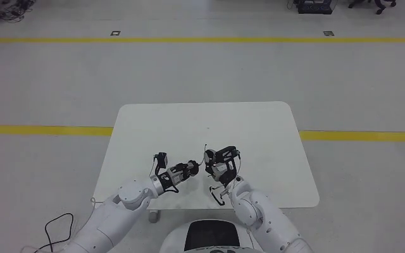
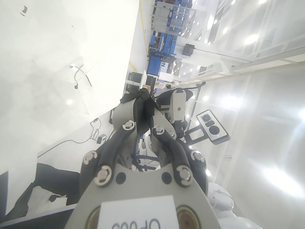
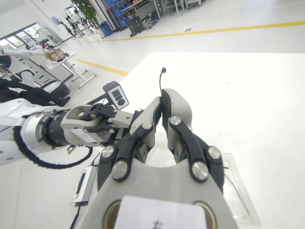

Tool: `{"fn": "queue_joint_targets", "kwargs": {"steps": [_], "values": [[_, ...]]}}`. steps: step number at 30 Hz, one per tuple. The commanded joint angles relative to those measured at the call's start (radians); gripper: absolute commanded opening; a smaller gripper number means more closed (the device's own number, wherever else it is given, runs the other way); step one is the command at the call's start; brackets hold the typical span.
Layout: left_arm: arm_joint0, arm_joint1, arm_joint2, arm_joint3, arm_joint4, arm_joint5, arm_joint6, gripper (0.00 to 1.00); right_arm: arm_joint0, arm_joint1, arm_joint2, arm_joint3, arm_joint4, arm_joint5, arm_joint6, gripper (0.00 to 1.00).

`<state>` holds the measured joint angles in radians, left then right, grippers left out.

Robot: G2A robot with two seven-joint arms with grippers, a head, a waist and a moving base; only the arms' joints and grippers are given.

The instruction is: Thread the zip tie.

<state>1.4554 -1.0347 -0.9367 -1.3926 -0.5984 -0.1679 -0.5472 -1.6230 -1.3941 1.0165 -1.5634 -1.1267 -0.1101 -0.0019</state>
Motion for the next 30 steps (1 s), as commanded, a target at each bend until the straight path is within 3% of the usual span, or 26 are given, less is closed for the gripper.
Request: {"fn": "queue_joint_targets", "kwargs": {"steps": [1,30], "values": [[0.0,0.0,0.0,0.0,0.0,0.0,0.0,0.0,0.001,0.001,-0.001,0.001,0.0,0.0,0.0,0.0],[0.0,0.0,0.0,0.0,0.0,0.0,0.0,0.0,0.011,0.007,-0.02,0.007,-0.003,0.018,-0.009,0.0]]}}
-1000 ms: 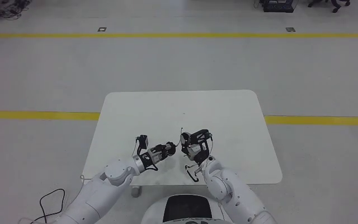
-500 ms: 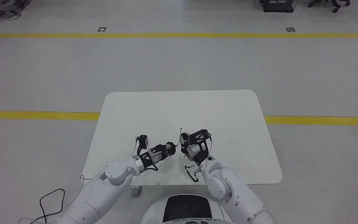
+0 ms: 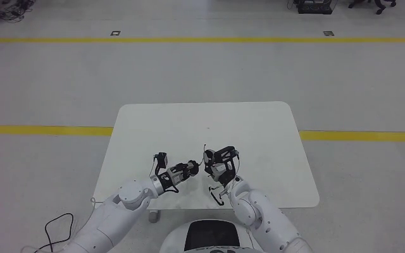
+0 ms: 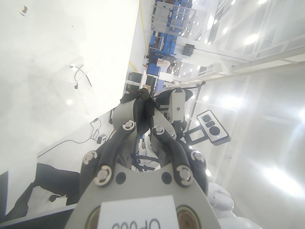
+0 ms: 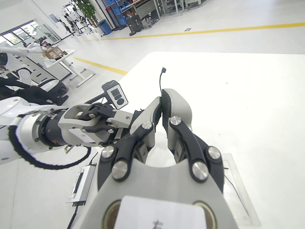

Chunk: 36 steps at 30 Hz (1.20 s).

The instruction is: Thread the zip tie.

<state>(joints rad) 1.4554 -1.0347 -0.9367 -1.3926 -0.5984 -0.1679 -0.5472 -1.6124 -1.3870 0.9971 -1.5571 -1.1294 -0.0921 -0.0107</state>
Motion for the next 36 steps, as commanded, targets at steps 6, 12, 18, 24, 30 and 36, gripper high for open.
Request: {"fn": "queue_joint_targets", "kwargs": {"steps": [6,12,18,24,30,36], "values": [[0.0,0.0,0.0,0.0,0.0,0.0,0.0,0.0,0.003,0.001,-0.003,0.002,-0.003,0.007,0.001,0.0],[0.0,0.0,0.0,0.0,0.0,0.0,0.0,0.0,0.008,0.002,-0.007,0.008,0.001,0.009,0.002,0.0],[0.0,0.0,0.0,0.0,0.0,0.0,0.0,0.0,0.011,0.003,-0.01,0.012,0.004,0.009,0.004,0.0],[0.0,0.0,0.0,0.0,0.0,0.0,0.0,0.0,0.012,0.004,-0.011,0.013,0.008,0.006,0.004,0.0],[0.0,0.0,0.0,0.0,0.0,0.0,0.0,0.0,0.014,0.005,-0.013,0.014,0.012,0.001,0.005,0.0],[0.0,0.0,0.0,0.0,0.0,0.0,0.0,0.0,0.016,0.007,-0.015,0.017,0.02,-0.006,0.008,0.0]]}}
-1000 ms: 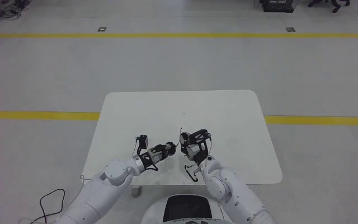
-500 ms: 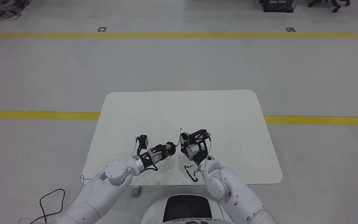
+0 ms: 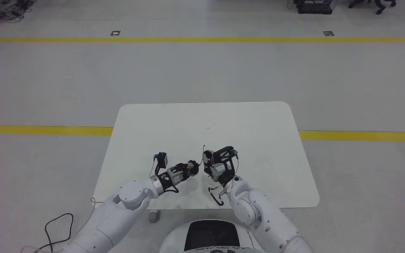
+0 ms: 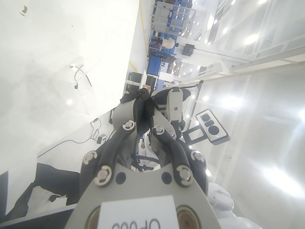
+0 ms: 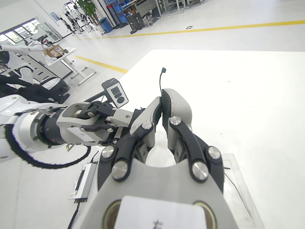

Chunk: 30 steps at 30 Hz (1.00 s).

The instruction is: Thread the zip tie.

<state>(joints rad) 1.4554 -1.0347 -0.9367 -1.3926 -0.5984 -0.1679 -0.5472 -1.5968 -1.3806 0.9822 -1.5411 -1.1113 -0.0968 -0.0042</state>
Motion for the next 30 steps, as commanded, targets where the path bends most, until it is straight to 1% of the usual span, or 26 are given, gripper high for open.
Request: {"fn": "queue_joint_targets", "kwargs": {"steps": [1,12,19,24,30], "values": [[0.0,0.0,0.0,0.0,0.0,0.0,0.0,0.0,0.001,0.0,-0.001,0.001,0.003,-0.001,0.002,0.0],[0.0,0.0,0.0,0.0,0.0,0.0,0.0,0.0,0.004,0.002,-0.004,-0.001,-0.004,0.006,-0.012,0.0],[0.0,0.0,0.0,0.0,0.0,0.0,0.0,0.0,-0.01,0.006,0.003,-0.029,-0.017,0.02,-0.023,0.0],[0.0,0.0,0.0,0.0,0.0,0.0,0.0,0.0,-0.016,0.012,0.018,-0.071,-0.03,0.02,-0.003,0.0],[0.0,0.0,0.0,0.0,0.0,0.0,0.0,0.0,-0.016,0.012,0.018,-0.071,-0.03,0.02,-0.003,0.0]]}}
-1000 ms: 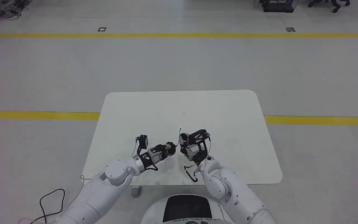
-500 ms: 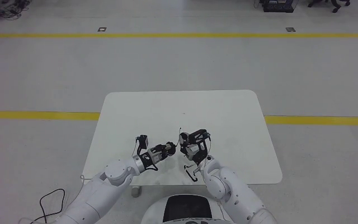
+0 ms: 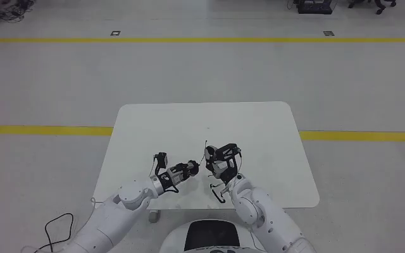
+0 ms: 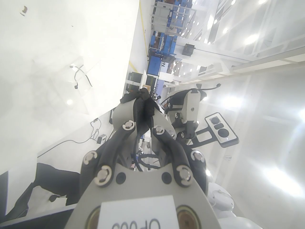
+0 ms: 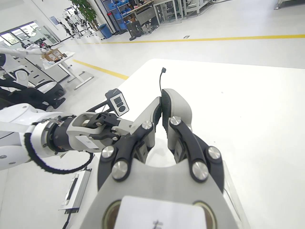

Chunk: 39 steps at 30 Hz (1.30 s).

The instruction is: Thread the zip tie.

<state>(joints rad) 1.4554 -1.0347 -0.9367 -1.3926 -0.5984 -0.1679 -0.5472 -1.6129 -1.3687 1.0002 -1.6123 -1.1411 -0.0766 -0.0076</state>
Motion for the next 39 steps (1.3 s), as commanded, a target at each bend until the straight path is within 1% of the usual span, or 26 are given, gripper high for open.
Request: {"fn": "queue_joint_targets", "kwargs": {"steps": [1,9,10,11,12,14,15,16,17,19,21,22,24,25,29,32,33,34,35,36,39], "values": [[0.0,0.0,0.0,0.0,0.0,0.0,0.0,0.0,0.0,0.0,0.0,0.0,0.0,0.0,0.0,0.0],[0.0,0.0,0.0,0.0,0.0,0.0,0.0,0.0,0.0,0.0,0.0,0.0,0.0,0.0,0.0,0.0],[0.0,0.0,0.001,0.001,0.013,0.0,0.01,0.0,0.0,0.0,0.0,0.0,0.0,0.0,0.0,0.0],[-0.007,0.001,0.005,-0.003,0.067,-0.017,0.026,0.0,0.0,0.0,0.0,0.0,0.0,0.0,0.0,0.0],[-0.009,0.001,0.008,-0.004,0.108,-0.044,0.034,0.0,0.0,0.0,0.0,0.0,0.0,0.0,0.0,0.0],[-0.003,0.001,0.008,0.005,0.158,-0.102,0.063,0.0,0.0,0.0,0.001,0.0,0.001,0.0,-0.001,0.0],[0.007,0.001,0.006,0.014,0.173,-0.154,0.08,0.0,-0.001,0.001,0.009,0.003,0.011,-0.014,-0.016,0.0],[0.011,0.002,0.002,0.017,0.196,-0.172,0.092,0.0,-0.004,0.004,0.018,0.009,0.018,-0.036,-0.034,0.0],[0.017,0.002,-0.003,0.009,0.217,-0.172,0.107,0.0,-0.008,0.007,0.029,0.016,0.024,-0.055,-0.048,0.0],[0.042,0.002,-0.019,-0.02,0.268,-0.172,0.134,0.0,-0.021,0.013,0.052,0.029,0.047,-0.111,-0.089,0.0],[0.069,0.002,-0.035,-0.046,0.311,-0.172,0.159,0.0,-0.03,0.018,0.069,0.038,0.048,-0.14,-0.113,0.0],[0.085,0.001,-0.046,-0.065,0.337,-0.172,0.174,0.0,-0.036,0.021,0.077,0.041,0.049,-0.166,-0.131,0.0],[0.106,-0.001,-0.057,-0.087,0.385,-0.172,0.187,0.0,-0.043,0.025,0.088,0.048,0.048,-0.197,-0.151,0.0],[0.119,-0.002,-0.063,-0.101,0.419,-0.172,0.207,0.0,-0.047,0.028,0.095,0.054,0.047,-0.216,-0.161,0.0],[0.149,-0.01,-0.071,-0.152,0.501,-0.172,0.258,0.0,-0.051,0.035,0.11,0.073,0.049,-0.263,-0.185,0.0],[0.163,-0.015,-0.065,-0.183,0.556,-0.172,0.301,0.0,-0.05,0.041,0.1,0.079,0.049,-0.263,-0.196,0.0],[0.167,-0.017,-0.061,-0.186,0.556,-0.172,0.305,0.0,-0.048,0.044,0.094,0.08,0.047,-0.263,-0.201,0.0],[0.17,-0.019,-0.056,-0.18,0.543,-0.172,0.295,0.0,-0.046,0.047,0.085,0.08,0.045,-0.263,-0.204,0.0],[0.163,-0.02,-0.054,-0.166,0.541,-0.172,0.277,0.0,-0.041,0.052,0.076,0.079,0.036,-0.263,-0.213,0.0],[0.158,-0.021,-0.054,-0.161,0.543,-0.172,0.272,0.0,-0.041,0.052,0.076,0.079,0.036,-0.263,-0.213,0.0],[0.158,-0.021,-0.054,-0.161,0.543,-0.172,0.272,0.0,-0.041,0.052,0.076,0.079,0.036,-0.263,-0.213,0.0]]}}
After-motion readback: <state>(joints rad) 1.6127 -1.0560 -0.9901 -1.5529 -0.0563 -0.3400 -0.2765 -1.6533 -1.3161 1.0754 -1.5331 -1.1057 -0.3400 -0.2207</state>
